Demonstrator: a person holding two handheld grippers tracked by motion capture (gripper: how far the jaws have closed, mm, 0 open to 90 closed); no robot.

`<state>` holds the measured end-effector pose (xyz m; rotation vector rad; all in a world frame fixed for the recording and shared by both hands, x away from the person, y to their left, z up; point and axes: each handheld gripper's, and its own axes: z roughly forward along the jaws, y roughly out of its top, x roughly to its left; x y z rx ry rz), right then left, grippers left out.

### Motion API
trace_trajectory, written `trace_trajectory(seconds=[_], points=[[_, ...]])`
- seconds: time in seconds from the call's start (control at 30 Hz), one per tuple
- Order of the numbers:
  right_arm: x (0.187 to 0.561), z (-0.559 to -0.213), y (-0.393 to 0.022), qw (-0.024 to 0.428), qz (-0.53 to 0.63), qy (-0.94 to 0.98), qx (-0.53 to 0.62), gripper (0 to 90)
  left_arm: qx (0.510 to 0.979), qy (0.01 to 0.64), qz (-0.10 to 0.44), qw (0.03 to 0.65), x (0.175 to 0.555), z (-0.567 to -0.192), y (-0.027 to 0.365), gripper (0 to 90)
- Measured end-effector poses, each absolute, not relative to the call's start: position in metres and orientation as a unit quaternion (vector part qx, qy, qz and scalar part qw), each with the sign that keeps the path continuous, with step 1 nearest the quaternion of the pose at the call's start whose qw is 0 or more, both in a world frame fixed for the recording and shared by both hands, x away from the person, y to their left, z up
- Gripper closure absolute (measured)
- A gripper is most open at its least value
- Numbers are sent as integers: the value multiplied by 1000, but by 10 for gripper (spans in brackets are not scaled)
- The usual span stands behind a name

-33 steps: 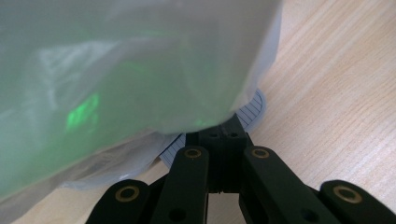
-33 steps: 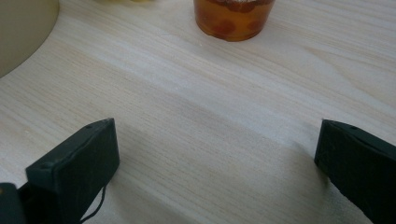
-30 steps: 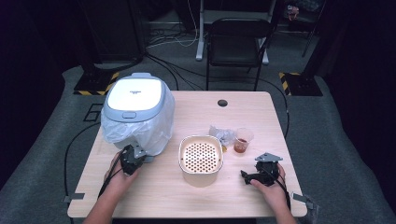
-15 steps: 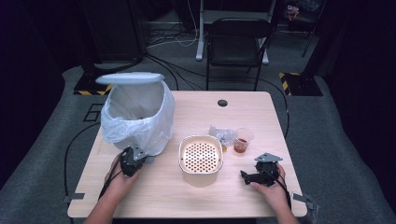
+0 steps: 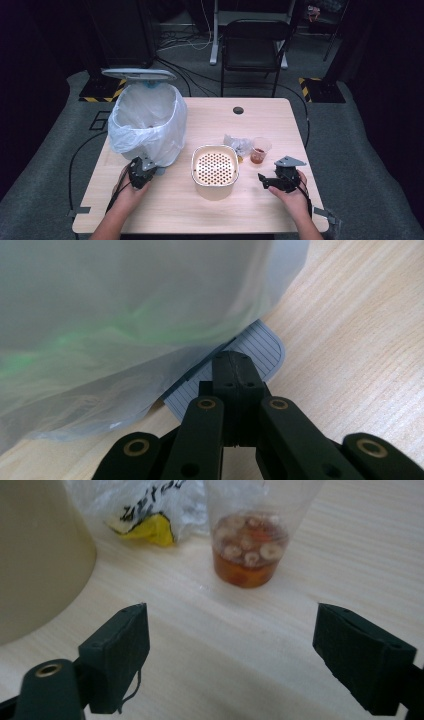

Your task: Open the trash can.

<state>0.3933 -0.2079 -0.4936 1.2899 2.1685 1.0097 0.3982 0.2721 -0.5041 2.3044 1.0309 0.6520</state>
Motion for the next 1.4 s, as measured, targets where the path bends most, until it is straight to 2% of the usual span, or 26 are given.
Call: trace_trajectory(seconds=[0.47, 0.83, 1.0, 1.1, 1.4], points=[[439, -463, -194, 217, 381, 763, 474, 143, 850, 384, 249, 263, 397, -505, 270, 900], [457, -465, -182, 220, 369, 769, 473, 141, 850, 388, 243, 261, 398, -504, 271, 900], [462, -461, -176, 239, 364, 765, 474, 135, 852, 386, 241, 257, 398, -503, 271, 900], [466, -460, -173, 240, 360, 770, 469, 184, 851, 389, 240, 257, 398, -503, 271, 900], [467, -459, -178, 242, 354, 767, 477, 209, 850, 389, 242, 258, 398, -503, 270, 900]])
